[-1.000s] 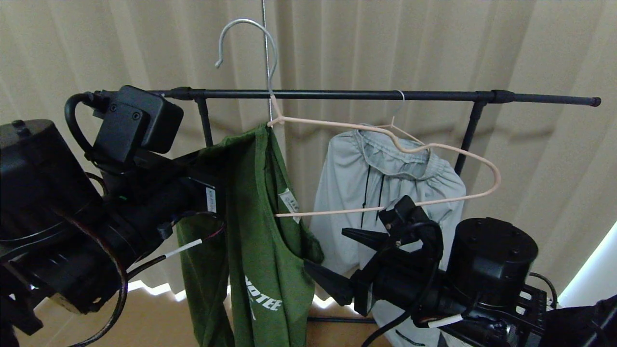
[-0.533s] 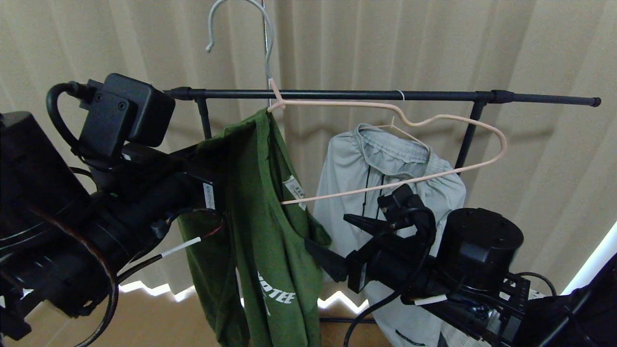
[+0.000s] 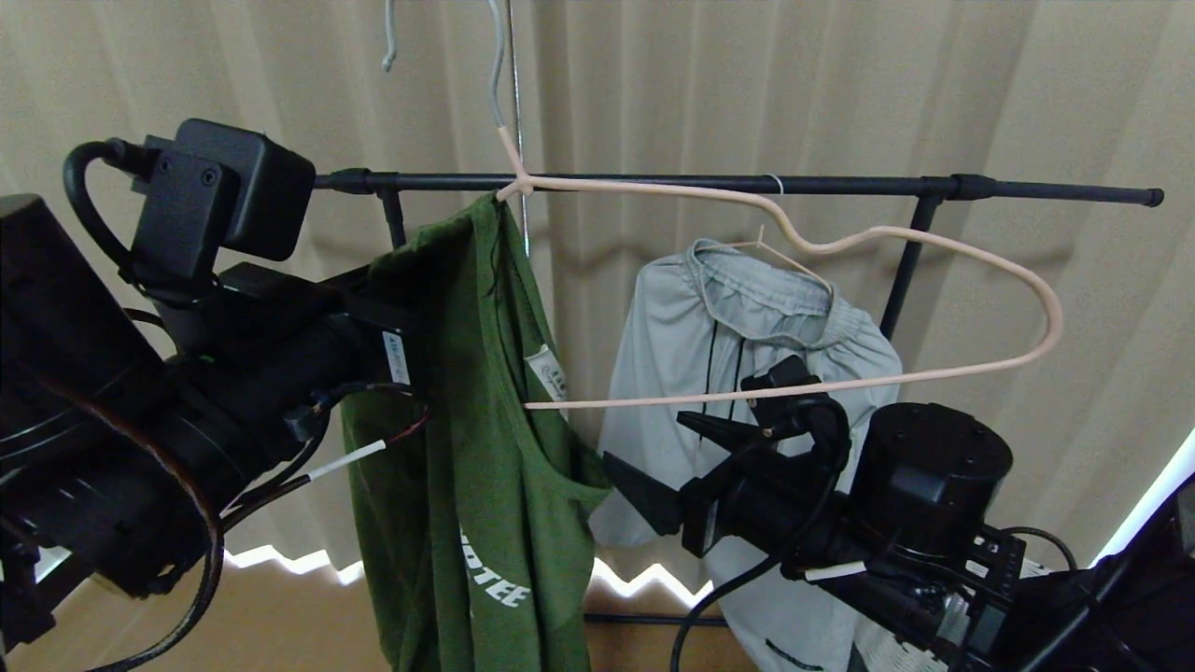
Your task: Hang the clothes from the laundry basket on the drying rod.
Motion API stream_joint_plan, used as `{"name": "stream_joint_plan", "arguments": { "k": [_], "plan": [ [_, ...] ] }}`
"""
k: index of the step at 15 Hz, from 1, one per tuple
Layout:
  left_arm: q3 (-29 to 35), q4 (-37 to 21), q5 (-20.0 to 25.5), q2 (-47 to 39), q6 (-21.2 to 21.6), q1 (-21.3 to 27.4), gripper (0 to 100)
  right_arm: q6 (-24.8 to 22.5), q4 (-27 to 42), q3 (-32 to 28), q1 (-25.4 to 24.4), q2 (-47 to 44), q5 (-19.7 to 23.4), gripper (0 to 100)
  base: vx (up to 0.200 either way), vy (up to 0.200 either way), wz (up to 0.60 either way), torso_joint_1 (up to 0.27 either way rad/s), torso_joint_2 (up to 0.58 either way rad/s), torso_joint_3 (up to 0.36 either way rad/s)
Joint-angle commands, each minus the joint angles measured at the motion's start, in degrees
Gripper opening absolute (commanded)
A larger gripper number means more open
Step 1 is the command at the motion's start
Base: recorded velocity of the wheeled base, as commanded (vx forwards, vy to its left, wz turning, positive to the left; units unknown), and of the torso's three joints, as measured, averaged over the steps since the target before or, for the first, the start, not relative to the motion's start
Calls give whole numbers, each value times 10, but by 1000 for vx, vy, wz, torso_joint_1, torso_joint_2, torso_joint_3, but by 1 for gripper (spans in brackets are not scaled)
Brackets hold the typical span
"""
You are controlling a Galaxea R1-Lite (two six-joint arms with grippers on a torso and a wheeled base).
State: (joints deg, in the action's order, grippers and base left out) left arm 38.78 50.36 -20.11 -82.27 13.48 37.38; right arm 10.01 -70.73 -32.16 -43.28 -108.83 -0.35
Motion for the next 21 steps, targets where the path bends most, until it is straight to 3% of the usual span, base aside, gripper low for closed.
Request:
{"name": "stream_joint_plan", "arguments": {
  "k": [1,14,18,19,21],
  "plan": [
    [-2,0,1,0,-6,1,0,1,-1,-3,6,-1,-4,100,0,0,0,0,0,0],
    [1,0,2,-3,-26,1,0,-1,0,9,-36,-23,-6,100,0,0,0,0,0,0],
    [1,0,3,-2,-24,-11,0,-3,0,75,-21,-1,-11,100,0,0,0,0,0,0],
    [1,0,3,-2,-23,-13,0,-3,0,77,-16,3,-11,0,0,0,0,0,0,0],
    [-6,0,3,-5,-21,-40,0,-4,1,97,13,37,-11,0,0,0,0,0,0,0]
  ]
}}
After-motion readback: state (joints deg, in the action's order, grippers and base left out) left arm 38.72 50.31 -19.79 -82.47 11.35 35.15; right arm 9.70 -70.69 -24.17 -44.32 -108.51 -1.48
